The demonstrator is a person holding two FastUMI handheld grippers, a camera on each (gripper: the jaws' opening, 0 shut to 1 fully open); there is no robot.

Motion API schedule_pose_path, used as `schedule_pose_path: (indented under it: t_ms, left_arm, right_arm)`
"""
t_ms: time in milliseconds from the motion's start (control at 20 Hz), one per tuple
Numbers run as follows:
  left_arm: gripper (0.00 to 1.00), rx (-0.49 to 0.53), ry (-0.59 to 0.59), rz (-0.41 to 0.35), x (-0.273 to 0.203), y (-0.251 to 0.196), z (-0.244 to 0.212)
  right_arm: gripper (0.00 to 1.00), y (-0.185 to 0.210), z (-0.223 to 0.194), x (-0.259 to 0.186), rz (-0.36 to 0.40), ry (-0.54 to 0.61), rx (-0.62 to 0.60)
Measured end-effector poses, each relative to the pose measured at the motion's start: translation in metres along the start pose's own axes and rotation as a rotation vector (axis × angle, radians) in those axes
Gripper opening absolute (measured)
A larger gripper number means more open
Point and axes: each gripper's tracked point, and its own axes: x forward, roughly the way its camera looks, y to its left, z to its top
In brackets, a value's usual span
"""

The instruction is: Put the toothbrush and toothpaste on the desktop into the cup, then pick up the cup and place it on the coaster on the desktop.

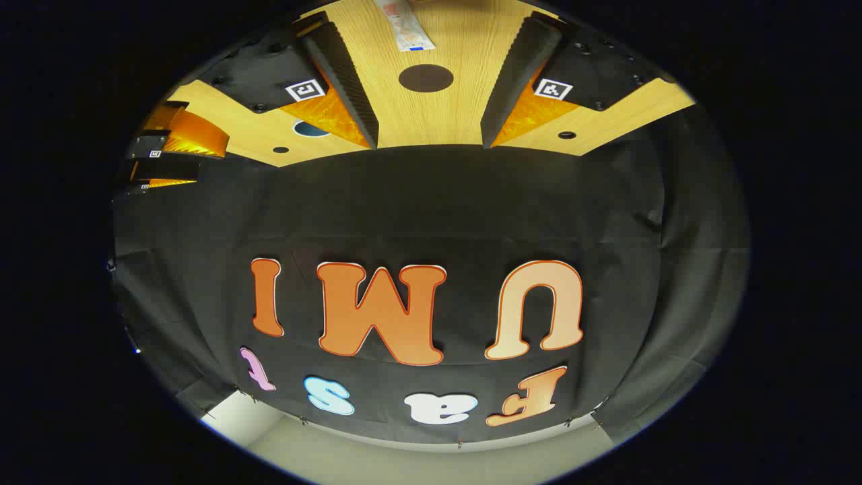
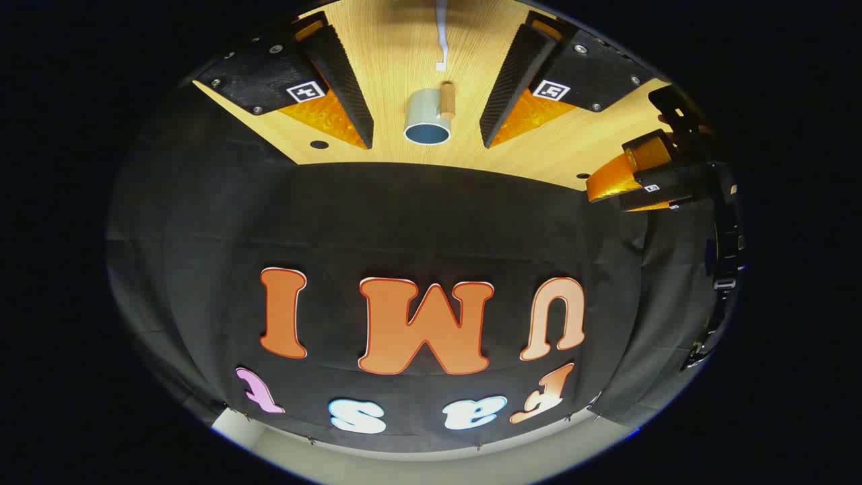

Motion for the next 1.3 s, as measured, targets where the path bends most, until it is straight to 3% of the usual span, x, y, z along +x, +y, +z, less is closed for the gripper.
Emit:
schedule_pose_path:
  t_ms: [750, 1050, 1300]
  left_arm:
    - [0.97, 0.008, 0.029, -0.024, 0.003, -0.01, -0.005]
    - [0.97, 0.012, 0.139, -0.056, 0.001, -0.019, -0.031]
    - [0.97, -0.028, 0.296, -0.078, 0.0, -0.022, -0.073]
  right_arm:
    - [0.96, 0.01, -0.009, 0.001, 0.044, 0.017, -0.003]
    - [0.96, 0.002, -0.035, 0.004, 0.029, 0.127, 0.031]
    - [0.96, -0.002, -0.07, 0.005, 0.03, 0.263, 0.039]
